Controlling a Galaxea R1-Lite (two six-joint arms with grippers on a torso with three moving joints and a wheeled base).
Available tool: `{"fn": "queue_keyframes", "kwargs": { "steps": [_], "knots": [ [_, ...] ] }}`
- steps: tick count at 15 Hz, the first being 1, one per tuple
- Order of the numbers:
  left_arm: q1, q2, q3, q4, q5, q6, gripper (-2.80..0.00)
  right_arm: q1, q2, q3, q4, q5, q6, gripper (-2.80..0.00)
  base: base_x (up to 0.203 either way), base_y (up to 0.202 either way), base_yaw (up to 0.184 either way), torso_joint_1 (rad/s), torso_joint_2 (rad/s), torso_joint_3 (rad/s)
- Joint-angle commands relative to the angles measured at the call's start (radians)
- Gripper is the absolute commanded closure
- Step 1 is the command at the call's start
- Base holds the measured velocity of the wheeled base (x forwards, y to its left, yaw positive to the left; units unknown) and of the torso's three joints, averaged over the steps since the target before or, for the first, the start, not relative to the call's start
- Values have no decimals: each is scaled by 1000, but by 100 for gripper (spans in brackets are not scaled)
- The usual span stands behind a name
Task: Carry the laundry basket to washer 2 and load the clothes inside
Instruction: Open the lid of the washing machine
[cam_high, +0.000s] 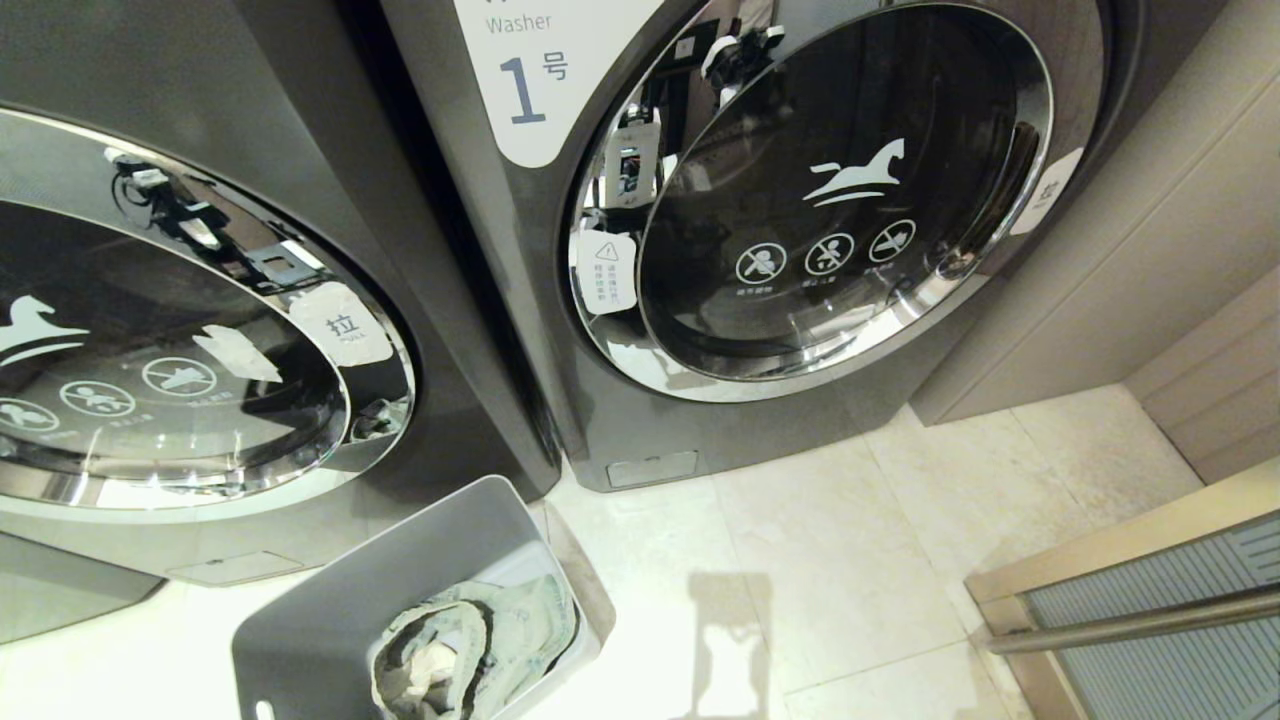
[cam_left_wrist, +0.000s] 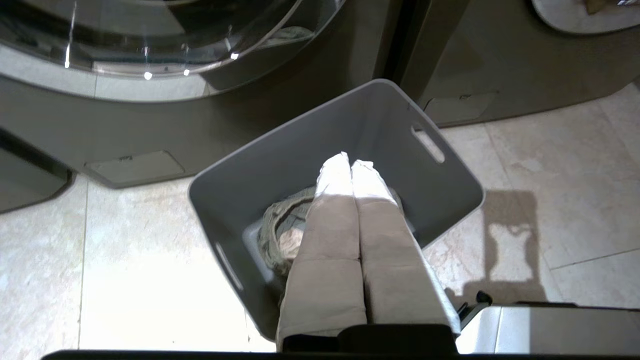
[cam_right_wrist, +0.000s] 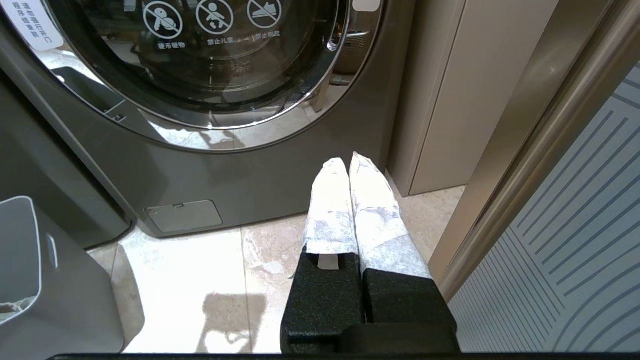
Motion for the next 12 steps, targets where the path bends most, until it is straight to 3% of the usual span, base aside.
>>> {"fn": "queue_keyframes", "kwargs": {
  "steps": [1, 3, 6, 10, 12],
  "knots": [
    [2, 121, -33, -65, -10, 0, 0, 0, 1, 40, -2, 0, 0, 0, 0, 0, 0, 0, 0, 0],
    [20, 298, -115, -203, -101, 2, 0, 0, 1, 40, -2, 0, 0, 0, 0, 0, 0, 0, 0, 0],
    [76, 589, -245, -291, -267, -16, 0, 0, 1, 40, -2, 0, 0, 0, 0, 0, 0, 0, 0, 0],
    [125, 977, -348, -367, -484, -127, 0, 0, 1, 40, -2, 0, 0, 0, 0, 0, 0, 0, 0, 0],
    [148, 1110, -336, -534, -541, -162, 0, 0, 1, 40, -2, 0, 0, 0, 0, 0, 0, 0, 0, 0]
  ]
}}
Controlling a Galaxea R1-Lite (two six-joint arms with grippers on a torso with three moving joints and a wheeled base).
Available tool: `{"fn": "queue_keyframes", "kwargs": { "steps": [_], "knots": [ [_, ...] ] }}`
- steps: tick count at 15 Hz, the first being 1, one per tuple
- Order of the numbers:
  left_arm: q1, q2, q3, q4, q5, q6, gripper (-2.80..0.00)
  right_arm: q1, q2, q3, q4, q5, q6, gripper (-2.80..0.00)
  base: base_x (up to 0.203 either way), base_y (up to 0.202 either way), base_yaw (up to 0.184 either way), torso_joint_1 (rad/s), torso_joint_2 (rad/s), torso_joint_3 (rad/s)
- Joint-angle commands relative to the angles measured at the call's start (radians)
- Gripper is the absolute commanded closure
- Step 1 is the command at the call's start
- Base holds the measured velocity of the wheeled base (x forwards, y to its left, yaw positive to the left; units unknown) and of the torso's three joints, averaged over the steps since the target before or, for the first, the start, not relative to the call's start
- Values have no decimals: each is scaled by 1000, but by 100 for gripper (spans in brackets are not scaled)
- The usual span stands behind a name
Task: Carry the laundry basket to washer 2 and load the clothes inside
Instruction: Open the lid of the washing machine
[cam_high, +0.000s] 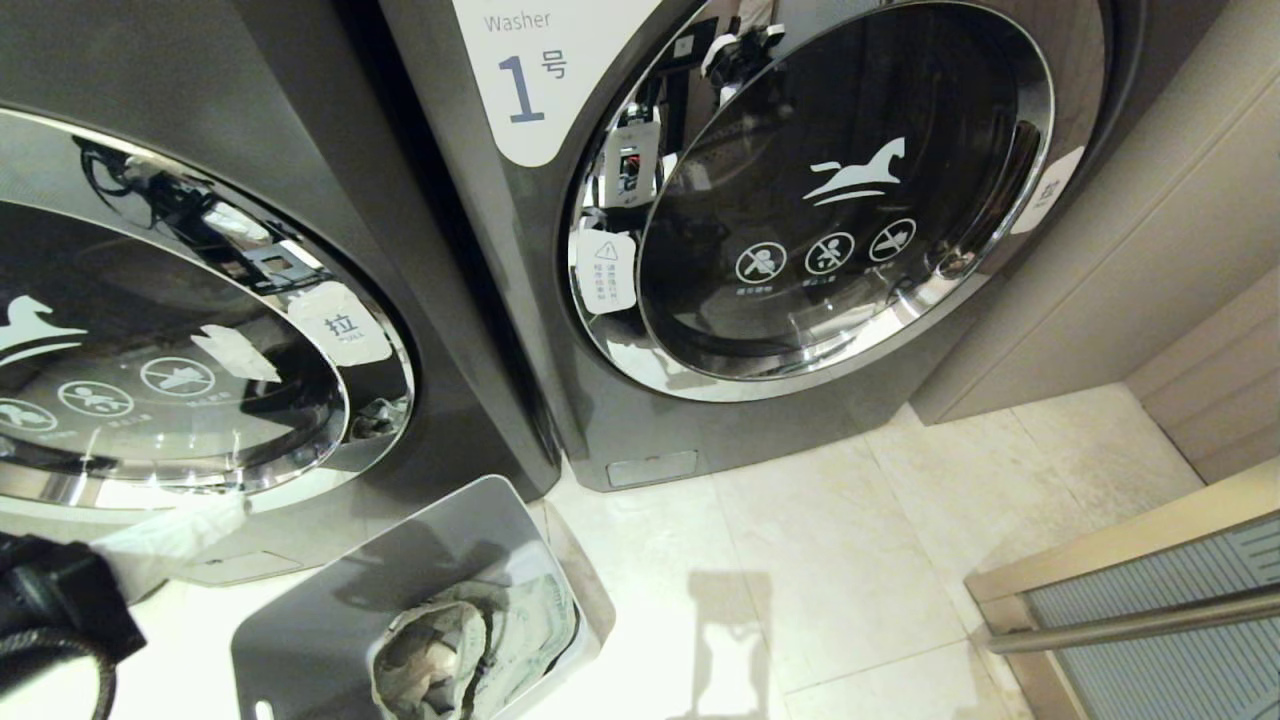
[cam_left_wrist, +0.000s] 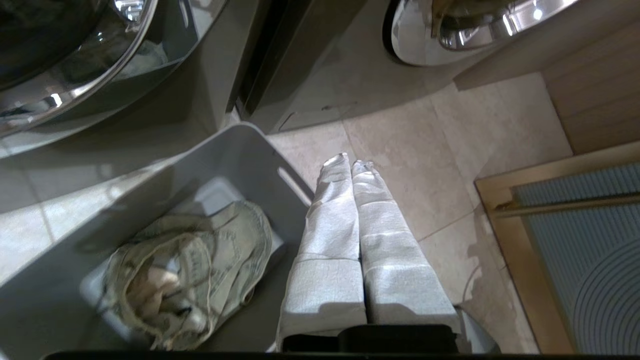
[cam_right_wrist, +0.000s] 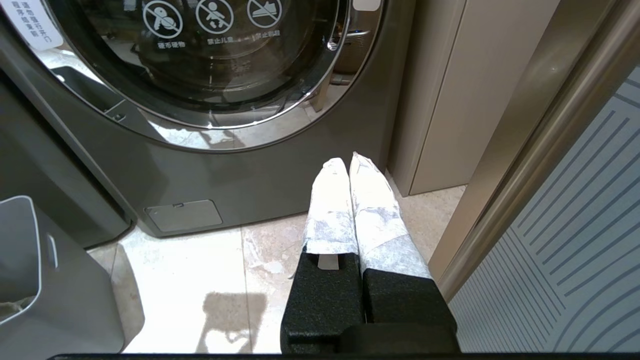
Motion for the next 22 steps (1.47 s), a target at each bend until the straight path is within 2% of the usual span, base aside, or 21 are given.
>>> {"fn": "queue_keyframes", "kwargs": {
  "steps": [1, 4, 8, 11, 12, 13, 18, 20, 22],
  "knots": [
    [16, 190, 20, -174, -21, -23, 0, 0, 1, 40, -2, 0, 0, 0, 0, 0, 0, 0, 0, 0],
    [25, 324, 69, -416, -94, -72, 0, 0, 1, 40, -2, 0, 0, 0, 0, 0, 0, 0, 0, 0],
    [35, 378, 78, -614, -106, -79, 0, 0, 1, 40, -2, 0, 0, 0, 0, 0, 0, 0, 0, 0],
    [37, 485, 101, -789, -109, -80, 0, 0, 1, 40, -2, 0, 0, 0, 0, 0, 0, 0, 0, 0],
    [38, 505, 108, -809, -117, -79, -13, 0, 1, 40, -2, 0, 0, 0, 0, 0, 0, 0, 0, 0],
    [38, 517, 110, -814, -127, -79, -280, 0, 1, 40, -2, 0, 0, 0, 0, 0, 0, 0, 0, 0],
    [41, 611, 87, -918, -129, -77, -280, 0, 1, 40, -2, 0, 0, 0, 0, 0, 0, 0, 0, 0],
    [42, 635, 12, -911, -129, -90, -280, 0, 1, 40, -2, 0, 0, 0, 0, 0, 0, 0, 0, 0],
    [41, 636, -79, -841, -128, -125, -280, 0, 1, 40, -2, 0, 0, 0, 0, 0, 0, 0, 0, 0]
  ]
}}
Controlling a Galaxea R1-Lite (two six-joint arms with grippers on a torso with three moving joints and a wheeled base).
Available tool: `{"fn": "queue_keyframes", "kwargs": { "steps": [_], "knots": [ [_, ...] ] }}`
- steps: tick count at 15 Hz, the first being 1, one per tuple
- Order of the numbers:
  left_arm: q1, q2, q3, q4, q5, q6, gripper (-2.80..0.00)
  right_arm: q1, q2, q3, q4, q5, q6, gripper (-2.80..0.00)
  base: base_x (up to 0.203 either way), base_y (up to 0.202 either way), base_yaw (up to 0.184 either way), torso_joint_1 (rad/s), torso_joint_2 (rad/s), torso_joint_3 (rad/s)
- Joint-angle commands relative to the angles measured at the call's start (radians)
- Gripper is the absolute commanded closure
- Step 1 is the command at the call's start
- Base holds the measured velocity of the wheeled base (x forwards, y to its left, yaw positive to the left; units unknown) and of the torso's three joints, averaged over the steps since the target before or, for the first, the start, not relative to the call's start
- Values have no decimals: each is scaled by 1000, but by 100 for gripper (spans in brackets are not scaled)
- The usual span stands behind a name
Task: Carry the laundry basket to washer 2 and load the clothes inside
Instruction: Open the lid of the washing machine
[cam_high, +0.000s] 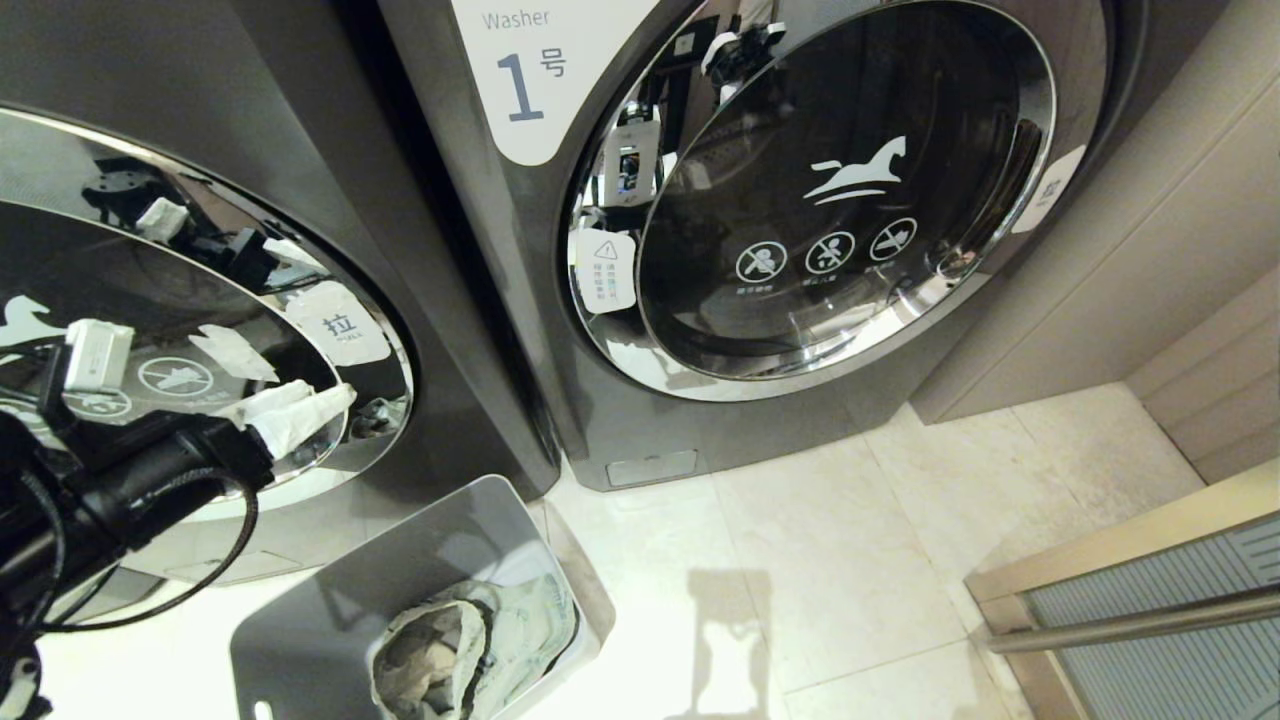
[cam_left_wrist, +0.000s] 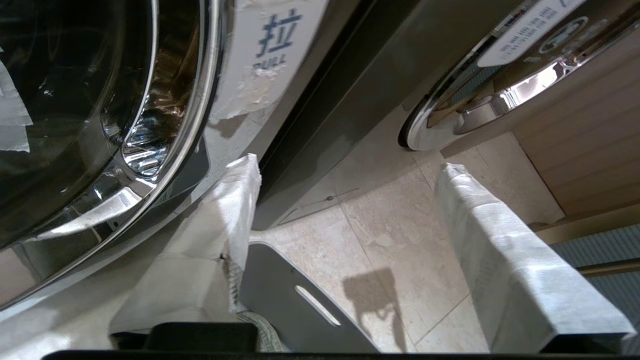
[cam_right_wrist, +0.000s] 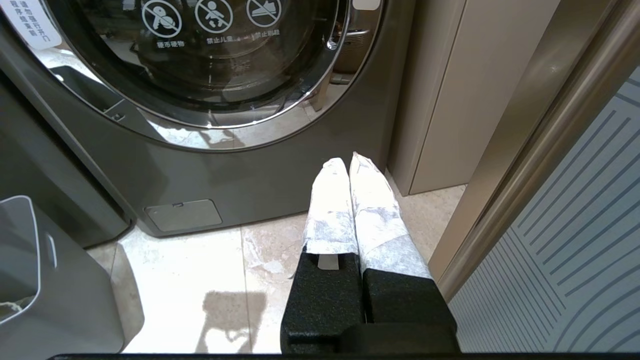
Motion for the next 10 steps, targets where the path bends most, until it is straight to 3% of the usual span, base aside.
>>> {"fn": "queue_keyframes", "kwargs": {
  "steps": [1, 5, 10],
  "knots": [
    [2, 5, -55, 50, -2, -10, -280, 0, 1, 40, -2, 0, 0, 0, 0, 0, 0, 0, 0, 0],
    [4, 17, -81, 108, 0, -10, -280, 0, 1, 40, -2, 0, 0, 0, 0, 0, 0, 0, 0, 0],
    [15, 63, -206, 144, 0, -9, -280, 0, 1, 40, -2, 0, 0, 0, 0, 0, 0, 0, 0, 0]
  ]
}}
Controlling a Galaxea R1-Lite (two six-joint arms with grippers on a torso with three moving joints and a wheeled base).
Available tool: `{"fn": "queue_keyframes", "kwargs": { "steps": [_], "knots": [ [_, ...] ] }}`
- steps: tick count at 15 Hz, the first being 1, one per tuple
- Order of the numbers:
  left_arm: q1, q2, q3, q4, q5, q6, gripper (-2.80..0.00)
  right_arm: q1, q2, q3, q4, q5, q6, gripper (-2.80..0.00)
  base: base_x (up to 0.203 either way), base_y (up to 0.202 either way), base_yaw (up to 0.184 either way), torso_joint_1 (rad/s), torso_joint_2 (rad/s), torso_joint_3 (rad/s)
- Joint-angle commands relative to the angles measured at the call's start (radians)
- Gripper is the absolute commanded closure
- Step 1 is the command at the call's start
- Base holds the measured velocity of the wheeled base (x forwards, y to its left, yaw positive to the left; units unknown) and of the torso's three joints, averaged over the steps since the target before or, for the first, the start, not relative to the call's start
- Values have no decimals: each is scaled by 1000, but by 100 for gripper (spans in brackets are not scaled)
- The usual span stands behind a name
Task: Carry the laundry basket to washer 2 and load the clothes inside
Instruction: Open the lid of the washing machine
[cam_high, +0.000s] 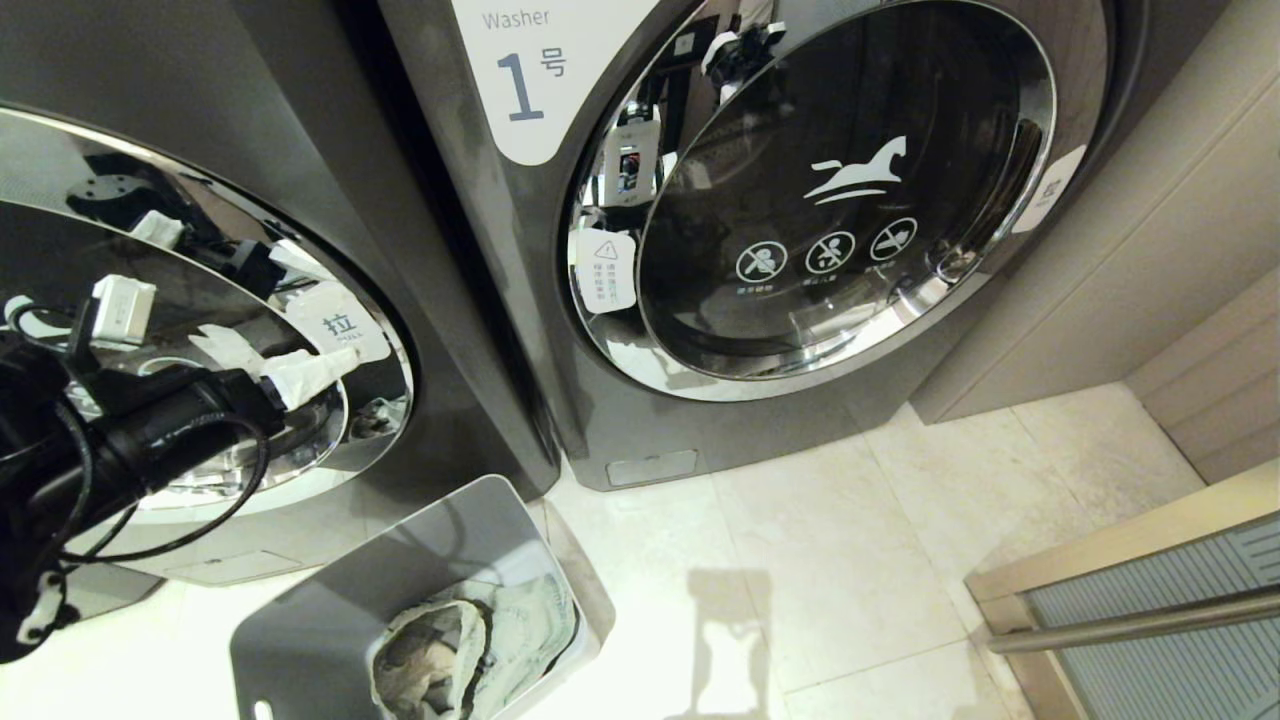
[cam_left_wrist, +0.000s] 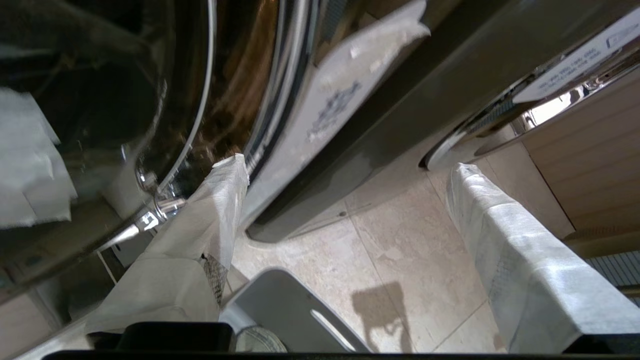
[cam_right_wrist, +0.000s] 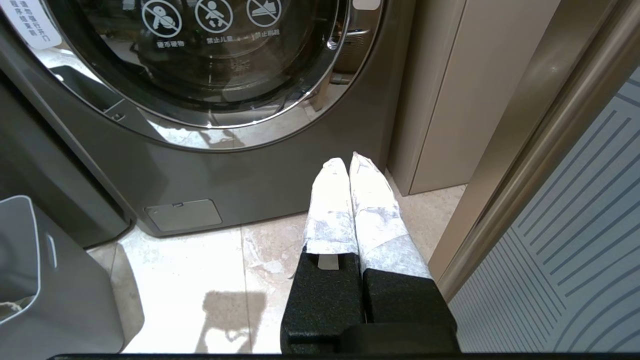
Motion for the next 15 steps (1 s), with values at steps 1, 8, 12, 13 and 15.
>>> {"fn": "queue_keyframes", "kwargs": {
  "steps": [1, 8, 12, 13, 15],
  "knots": [
    [3, 13, -23, -8, -6, -3, -280, 1, 1, 40, -2, 0, 0, 0, 0, 0, 0, 0, 0, 0],
    [-19, 19, -62, -21, -65, -8, -280, 1, 1, 40, -2, 0, 0, 0, 0, 0, 0, 0, 0, 0],
    [-88, 17, -69, -108, -66, -86, -280, 1, 1, 40, -2, 0, 0, 0, 0, 0, 0, 0, 0, 0],
    [-94, 19, -66, -115, -66, -89, -280, 1, 1, 40, -2, 0, 0, 0, 0, 0, 0, 0, 0, 0],
    [-110, 19, -62, -115, -66, -89, -280, 1, 1, 40, -2, 0, 0, 0, 0, 0, 0, 0, 0, 0]
  ]
}}
